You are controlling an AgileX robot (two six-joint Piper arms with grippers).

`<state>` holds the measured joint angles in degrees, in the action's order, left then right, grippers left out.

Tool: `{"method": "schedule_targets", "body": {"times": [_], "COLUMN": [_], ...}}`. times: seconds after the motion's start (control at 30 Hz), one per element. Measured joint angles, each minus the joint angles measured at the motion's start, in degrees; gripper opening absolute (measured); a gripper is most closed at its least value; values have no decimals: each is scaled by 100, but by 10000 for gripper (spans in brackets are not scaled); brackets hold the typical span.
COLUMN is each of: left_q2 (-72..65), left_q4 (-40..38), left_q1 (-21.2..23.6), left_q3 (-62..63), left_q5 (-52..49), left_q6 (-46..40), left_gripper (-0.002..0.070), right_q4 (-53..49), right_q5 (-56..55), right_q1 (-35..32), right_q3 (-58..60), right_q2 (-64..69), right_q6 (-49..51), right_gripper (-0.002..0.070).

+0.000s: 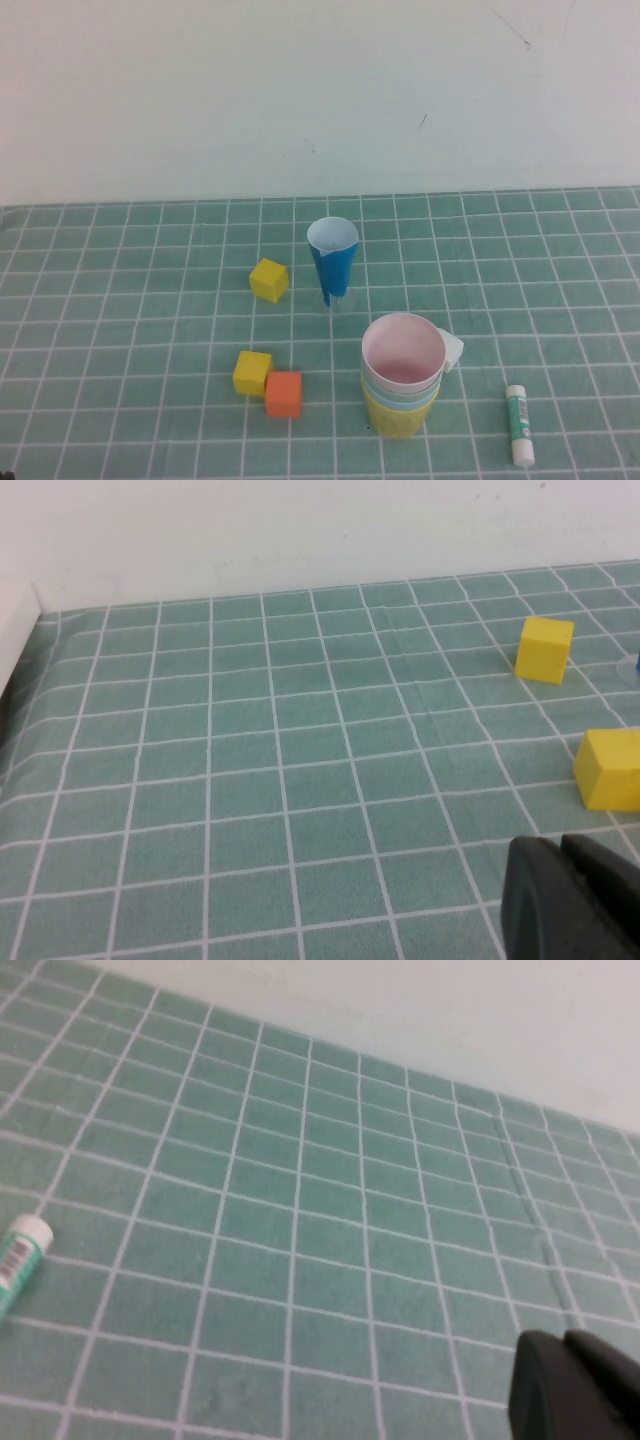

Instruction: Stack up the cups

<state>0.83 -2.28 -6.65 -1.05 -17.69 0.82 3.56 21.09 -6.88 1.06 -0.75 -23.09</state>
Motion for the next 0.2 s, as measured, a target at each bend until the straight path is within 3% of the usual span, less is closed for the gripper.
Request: {"method": "schedule_targets", "body": {"times": [0.2], "left_q2": [0], "left_q4": [0], "left_q1": [0], "left_q3": [0], "left_q5": [0], "left_q6": [0], "left_gripper": [-2], "right_q4": [-473], "right_q5": [-11], "right_q1": [0], "right_q3": [0], "right_q2": [0], "right_q6": [2250], "right_gripper": [-1]}}
